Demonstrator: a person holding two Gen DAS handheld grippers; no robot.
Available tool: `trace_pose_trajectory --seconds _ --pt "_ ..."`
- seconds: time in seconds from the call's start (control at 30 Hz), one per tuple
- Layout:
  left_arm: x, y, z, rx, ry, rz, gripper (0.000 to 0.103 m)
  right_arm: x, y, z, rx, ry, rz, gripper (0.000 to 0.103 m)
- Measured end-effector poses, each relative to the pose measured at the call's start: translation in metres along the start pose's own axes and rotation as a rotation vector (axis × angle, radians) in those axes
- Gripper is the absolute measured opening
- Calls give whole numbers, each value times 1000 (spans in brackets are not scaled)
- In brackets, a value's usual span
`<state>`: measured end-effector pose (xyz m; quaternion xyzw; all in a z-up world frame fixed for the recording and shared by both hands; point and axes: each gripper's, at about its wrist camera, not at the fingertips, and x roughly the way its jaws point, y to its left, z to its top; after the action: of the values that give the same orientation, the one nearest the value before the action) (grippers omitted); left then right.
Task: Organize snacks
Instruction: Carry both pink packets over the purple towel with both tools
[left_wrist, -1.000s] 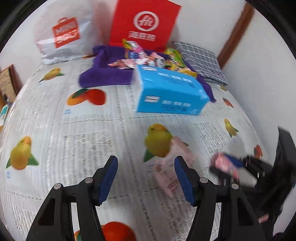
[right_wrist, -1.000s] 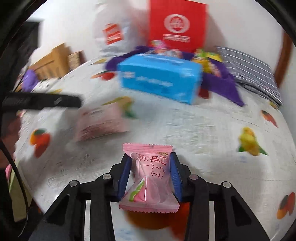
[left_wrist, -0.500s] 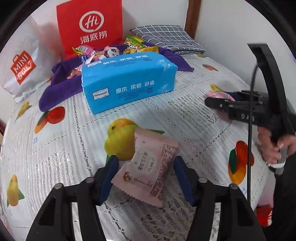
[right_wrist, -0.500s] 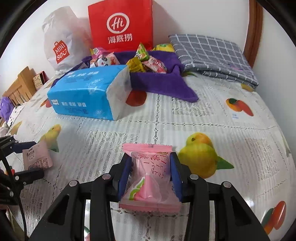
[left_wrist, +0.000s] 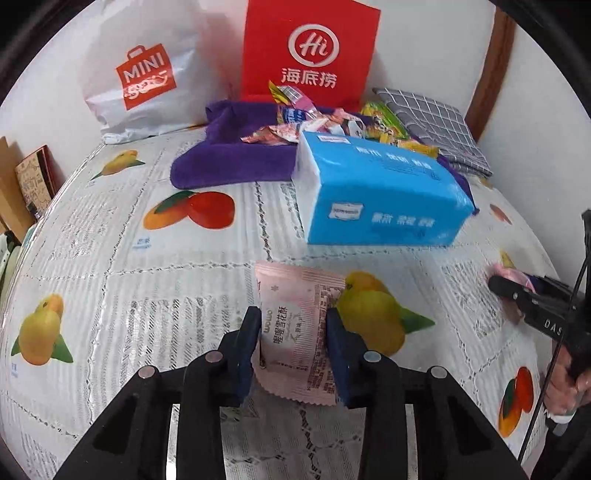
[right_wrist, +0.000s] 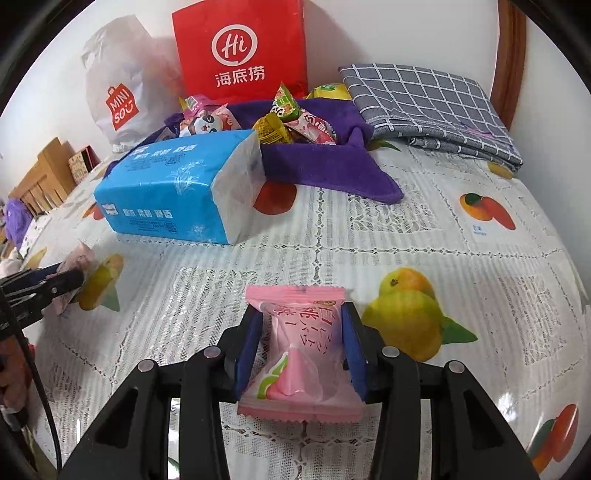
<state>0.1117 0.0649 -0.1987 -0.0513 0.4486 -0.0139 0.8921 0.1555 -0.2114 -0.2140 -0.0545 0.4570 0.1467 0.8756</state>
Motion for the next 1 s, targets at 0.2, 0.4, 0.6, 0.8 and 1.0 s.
trace_pose_trajectory --seconds 0.2,0.4,0.6,0.8,1.0 --pt "6 -5 4 26 5 36 37 2 6 0 -25 5 12 55" --pt "4 1 4 -7 -1 -15 38 2 5 0 -22 4 23 57" --pt "5 0 4 -6 0 -25 40 3 5 0 -27 6 22 58" --pt "4 3 4 -22 -4 -9 32 2 4 1 -29 4 -15 44" --pt "3 4 5 -32 -4 -6 30 -1 -3 0 12 -5 -25 32"
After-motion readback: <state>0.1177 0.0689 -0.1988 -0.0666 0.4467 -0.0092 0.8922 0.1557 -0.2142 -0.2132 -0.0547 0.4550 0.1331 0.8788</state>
